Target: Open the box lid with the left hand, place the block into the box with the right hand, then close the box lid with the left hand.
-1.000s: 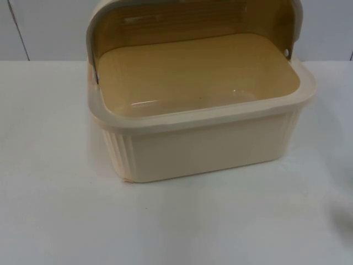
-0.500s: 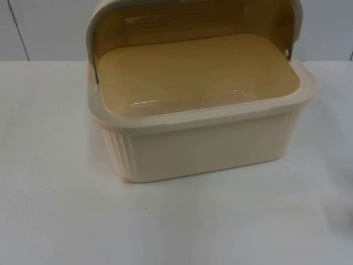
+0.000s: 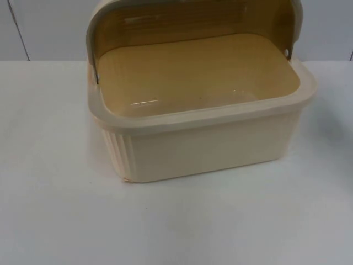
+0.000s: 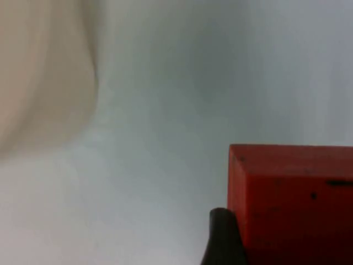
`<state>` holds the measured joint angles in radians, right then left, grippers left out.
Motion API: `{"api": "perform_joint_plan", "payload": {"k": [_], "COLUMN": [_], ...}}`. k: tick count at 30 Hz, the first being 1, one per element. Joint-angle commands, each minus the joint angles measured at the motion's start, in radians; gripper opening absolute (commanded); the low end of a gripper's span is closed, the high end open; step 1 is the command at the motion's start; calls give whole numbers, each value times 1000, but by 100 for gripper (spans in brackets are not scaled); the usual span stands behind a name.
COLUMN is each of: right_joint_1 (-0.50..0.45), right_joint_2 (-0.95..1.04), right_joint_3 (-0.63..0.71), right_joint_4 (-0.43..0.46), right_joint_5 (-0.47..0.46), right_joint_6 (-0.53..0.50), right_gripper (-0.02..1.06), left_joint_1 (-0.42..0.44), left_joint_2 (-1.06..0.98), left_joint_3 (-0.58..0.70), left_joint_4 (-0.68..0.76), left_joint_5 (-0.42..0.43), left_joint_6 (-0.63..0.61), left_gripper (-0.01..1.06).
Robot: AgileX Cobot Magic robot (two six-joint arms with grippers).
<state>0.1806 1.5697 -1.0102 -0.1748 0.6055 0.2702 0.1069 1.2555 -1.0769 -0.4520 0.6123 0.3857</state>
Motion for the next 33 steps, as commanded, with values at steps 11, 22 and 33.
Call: {"api": "perform_joint_plan", "payload": {"k": [11,22,33], "right_joint_1": [14,308,460], "right_joint_2": [-176,-279,-267], "right_joint_3": [-317,-317,-155], "right_joint_4": [-5,30,20], "right_joint_5": [102,-12,-203], "right_joint_6": [-102,-203,-76], "right_gripper": [0,0,0], "left_joint_1": [4,4,4], "left_joint_2": [0,0,0], "left_joint_3": [6,6,6], "left_joint_4": [-12,-12,-8], "left_joint_5": [-4,-17,-17], "left_joint_6": [1,1,1], "left_gripper": [105,105,105]}}
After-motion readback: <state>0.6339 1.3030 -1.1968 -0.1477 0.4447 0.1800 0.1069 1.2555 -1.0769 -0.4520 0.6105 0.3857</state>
